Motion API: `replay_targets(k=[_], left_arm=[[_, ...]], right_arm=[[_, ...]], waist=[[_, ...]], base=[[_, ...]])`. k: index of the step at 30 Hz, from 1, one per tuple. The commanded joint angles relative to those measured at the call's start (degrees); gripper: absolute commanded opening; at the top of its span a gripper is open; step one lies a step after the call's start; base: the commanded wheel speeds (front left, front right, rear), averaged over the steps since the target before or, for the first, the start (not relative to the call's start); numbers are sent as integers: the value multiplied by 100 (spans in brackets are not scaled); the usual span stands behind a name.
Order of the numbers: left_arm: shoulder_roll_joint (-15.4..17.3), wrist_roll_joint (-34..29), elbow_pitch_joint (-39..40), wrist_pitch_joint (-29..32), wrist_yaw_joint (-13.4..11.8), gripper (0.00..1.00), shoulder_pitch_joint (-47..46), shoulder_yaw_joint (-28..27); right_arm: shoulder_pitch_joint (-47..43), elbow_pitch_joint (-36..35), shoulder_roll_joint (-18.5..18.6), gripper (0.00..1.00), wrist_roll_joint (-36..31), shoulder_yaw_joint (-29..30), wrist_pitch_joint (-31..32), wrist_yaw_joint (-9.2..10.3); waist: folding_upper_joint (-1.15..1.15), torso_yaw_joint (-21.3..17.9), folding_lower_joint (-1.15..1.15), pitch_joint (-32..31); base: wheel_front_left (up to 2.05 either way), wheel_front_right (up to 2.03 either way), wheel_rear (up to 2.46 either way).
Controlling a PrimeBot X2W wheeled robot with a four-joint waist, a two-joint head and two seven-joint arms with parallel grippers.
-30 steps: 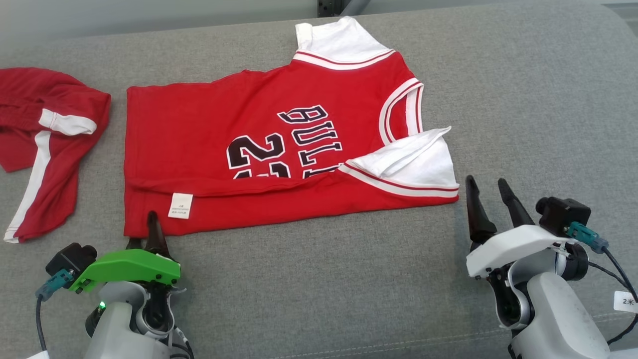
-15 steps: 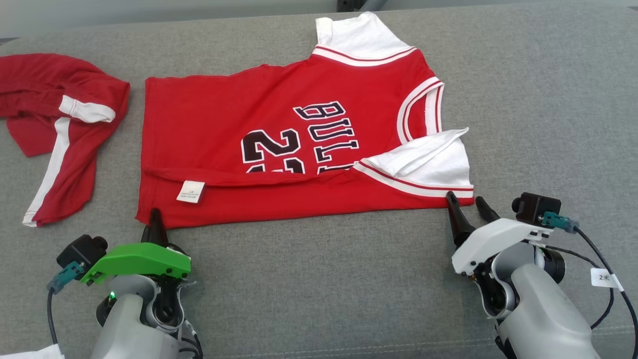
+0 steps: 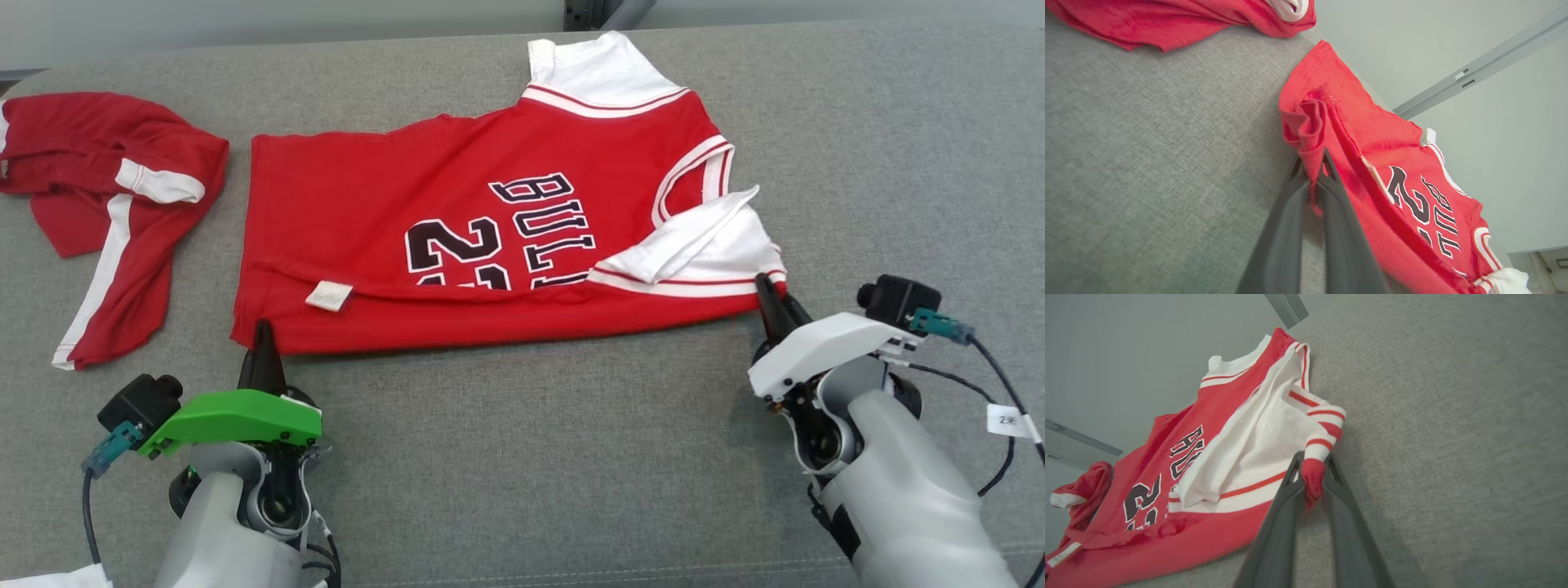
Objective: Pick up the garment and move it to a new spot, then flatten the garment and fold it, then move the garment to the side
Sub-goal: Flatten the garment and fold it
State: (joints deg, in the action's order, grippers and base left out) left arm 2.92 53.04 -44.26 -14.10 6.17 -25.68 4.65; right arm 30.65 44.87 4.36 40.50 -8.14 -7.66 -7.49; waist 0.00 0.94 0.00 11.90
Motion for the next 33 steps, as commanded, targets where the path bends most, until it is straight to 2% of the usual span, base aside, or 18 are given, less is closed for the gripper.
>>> replay_targets(k=[1, 7, 11, 19, 29, 31, 32, 33], left_arm=[[14, 58, 146, -25, 44, 0, 152, 18], [19, 187, 848, -53, 83, 0, 802, 174], [20, 270, 1263, 15, -41, 0, 1378, 413], [16, 470, 1736, 21, -383, 0, 2110, 785], [41, 352, 2057, -39, -585, 0, 2455, 837], [72, 283, 2133, -62, -633, 36, 2478, 799], [96, 237, 2183, -76, -647, 91, 2494, 780], [115, 178, 2227, -72, -676, 100, 2509, 775]], right_arm=[[-70, -170, 162, 0, 68, 3, 20, 0], [-661, -963, 586, 0, 161, 149, 275, 5], [-1257, -1508, 657, 0, 39, 363, 398, 5], [-2365, -2451, 337, 0, -265, 907, 594, 5], [-3135, -3473, -53, 0, -618, 1425, 1040, 5], [-3191, -3573, -83, 1, -681, 1446, 1114, 5], [-3210, -3630, -94, 37, -693, 1461, 1133, 5], [-3234, -3684, -101, 84, -701, 1473, 1156, 4]], waist=[[0, -26, 0, -55], [0, -92, 0, -149], [0, -110, 0, -141], [0, -55, 0, -83], [0, -92, 0, -85], [0, -101, 0, -92], [0, -105, 0, -96], [0, -110, 0, -96]], base=[[0, 0, 0], [0, 0, 0], [0, 0, 0], [0, 0, 0], [0, 0, 0], [0, 0, 0], [0, 0, 0], [0, 0, 0]])
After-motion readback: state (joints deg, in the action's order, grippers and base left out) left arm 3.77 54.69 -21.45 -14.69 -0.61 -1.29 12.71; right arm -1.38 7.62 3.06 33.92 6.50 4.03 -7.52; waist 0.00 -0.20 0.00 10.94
